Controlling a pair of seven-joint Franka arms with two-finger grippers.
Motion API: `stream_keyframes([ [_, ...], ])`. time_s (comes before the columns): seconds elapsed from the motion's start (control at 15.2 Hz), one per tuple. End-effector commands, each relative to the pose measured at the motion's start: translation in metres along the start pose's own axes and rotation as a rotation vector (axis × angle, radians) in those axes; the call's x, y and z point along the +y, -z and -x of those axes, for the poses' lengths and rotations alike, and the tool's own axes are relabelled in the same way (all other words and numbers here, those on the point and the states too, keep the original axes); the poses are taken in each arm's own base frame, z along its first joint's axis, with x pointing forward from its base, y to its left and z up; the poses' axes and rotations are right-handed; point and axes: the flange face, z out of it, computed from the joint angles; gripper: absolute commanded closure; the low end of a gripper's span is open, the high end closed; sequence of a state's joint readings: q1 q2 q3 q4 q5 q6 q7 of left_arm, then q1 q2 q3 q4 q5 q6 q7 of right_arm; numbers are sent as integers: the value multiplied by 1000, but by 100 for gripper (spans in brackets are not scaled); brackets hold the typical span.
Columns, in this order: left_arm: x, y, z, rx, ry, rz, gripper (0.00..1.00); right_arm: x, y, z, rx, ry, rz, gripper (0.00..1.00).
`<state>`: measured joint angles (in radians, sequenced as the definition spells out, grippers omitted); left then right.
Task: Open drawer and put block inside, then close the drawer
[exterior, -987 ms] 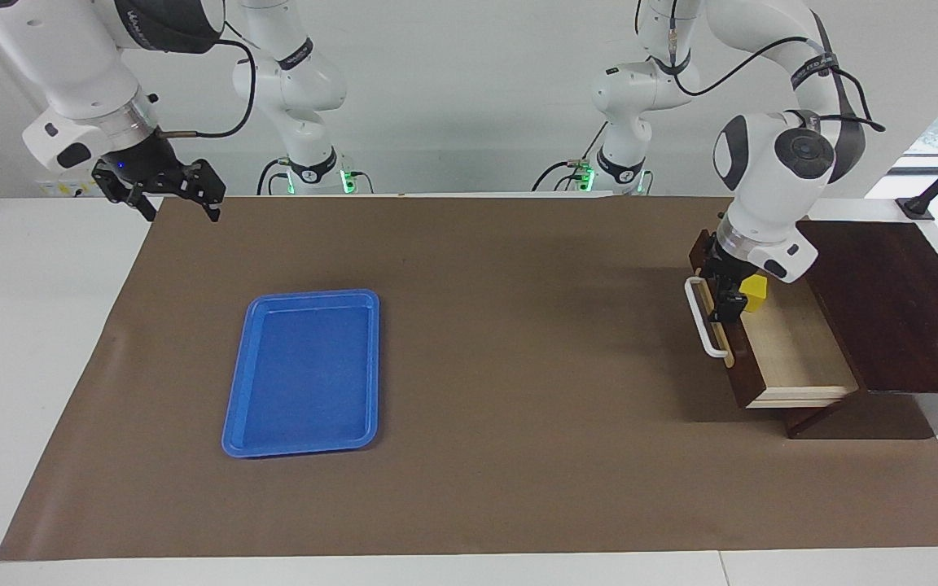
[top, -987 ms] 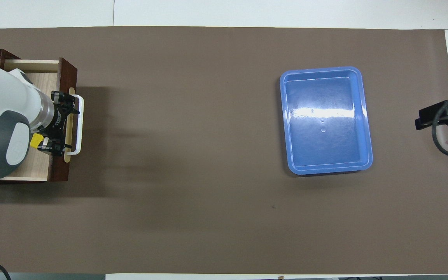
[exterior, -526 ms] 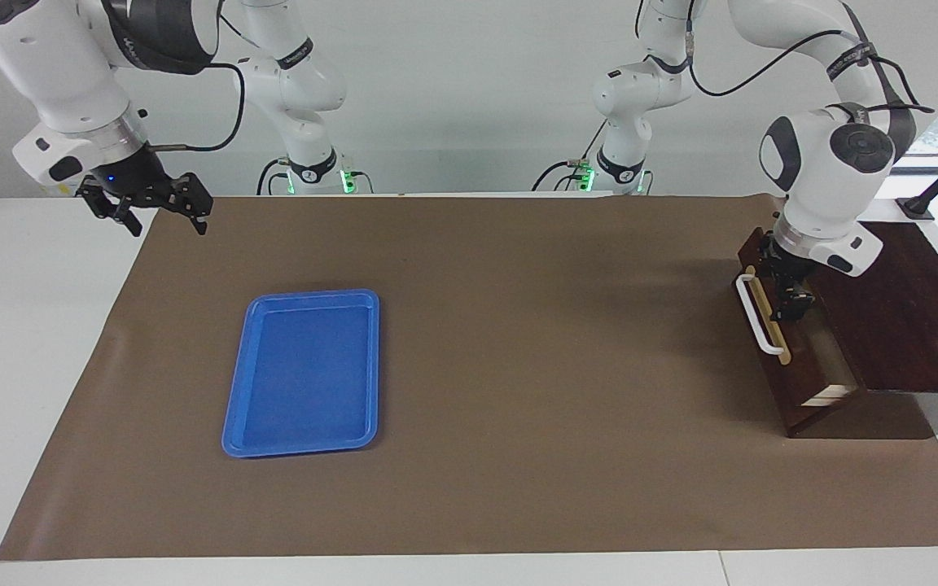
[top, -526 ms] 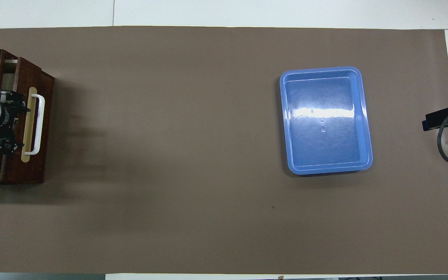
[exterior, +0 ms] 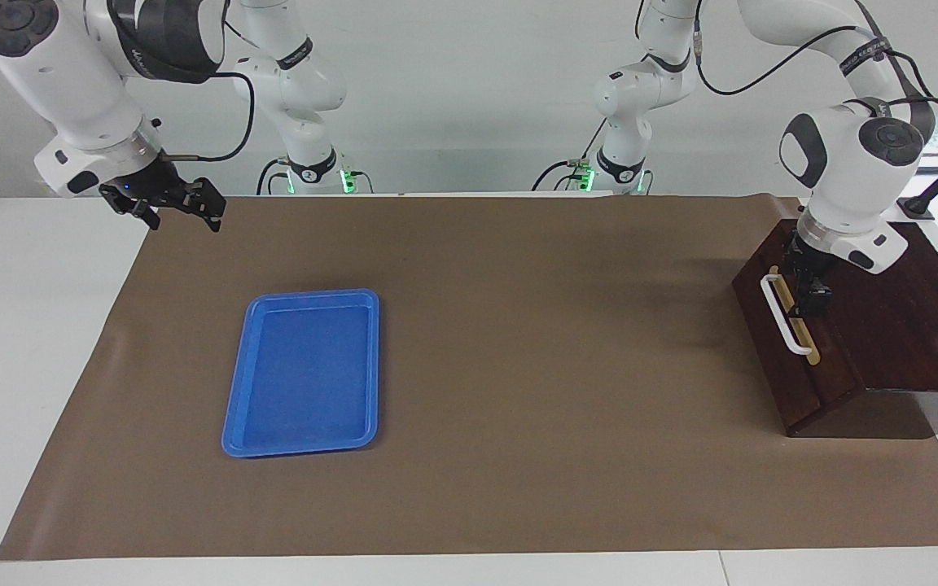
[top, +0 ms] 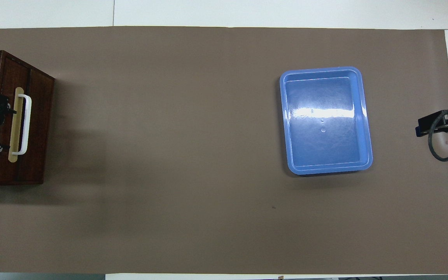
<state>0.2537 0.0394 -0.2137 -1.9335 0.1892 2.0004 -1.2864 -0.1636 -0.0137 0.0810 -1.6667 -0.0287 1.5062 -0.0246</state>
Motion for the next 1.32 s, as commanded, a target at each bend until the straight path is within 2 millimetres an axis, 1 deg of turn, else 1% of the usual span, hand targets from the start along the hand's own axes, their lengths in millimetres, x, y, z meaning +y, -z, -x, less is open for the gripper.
stream_keyframes([
  [0.0,-5,59,34,-41,-104,30,0,0,4,-1,-5,-14,-2,0],
  [0.13,-13,86,49,-112,-218,26,0,-1,5,-2,3,-13,2,0],
  [0.2,-11,105,60,-126,-305,38,0,-1,5,-2,1,-13,3,0],
  [0.26,-9,119,71,-139,-389,16,0,-1,6,-1,4,-13,3,0],
  [0.33,-10,130,71,-147,-460,8,0,-1,6,-2,7,-11,10,0],
  [0.39,-8,136,72,-161,-562,2,0,-1,6,-2,9,-8,13,0],
  [0.46,-9,139,76,-175,-666,-10,0,-1,7,-2,15,-9,13,0],
  [0.59,-9,142,77,-194,-817,-17,0,0,9,-5,41,-11,12,0],
  [0.72,0,128,75,-255,-929,-51,0,-1,9,-5,41,-10,10,0],
  [0.79,3,139,77,-248,-1010,-21,0,-1,11,-4,44,-14,11,0],
  [0.92,2,137,78,-264,-1160,-11,0,0,11,-4,44,-14,11,0],
  [0.99,3,132,75,-280,-1180,-20,0,0,11,-3,45,-14,11,0],
  [1.05,5,135,84,-289,-1200,-30,0,0,11,-3,45,-14,11,0],
  [1.12,7,137,88,-294,-1210,-33,0,0,12,-3,48,-12,11,0],
  [1.25,7,141,88,-281,-1220,-18,0,0,12,-3,48,-11,11,0],
])
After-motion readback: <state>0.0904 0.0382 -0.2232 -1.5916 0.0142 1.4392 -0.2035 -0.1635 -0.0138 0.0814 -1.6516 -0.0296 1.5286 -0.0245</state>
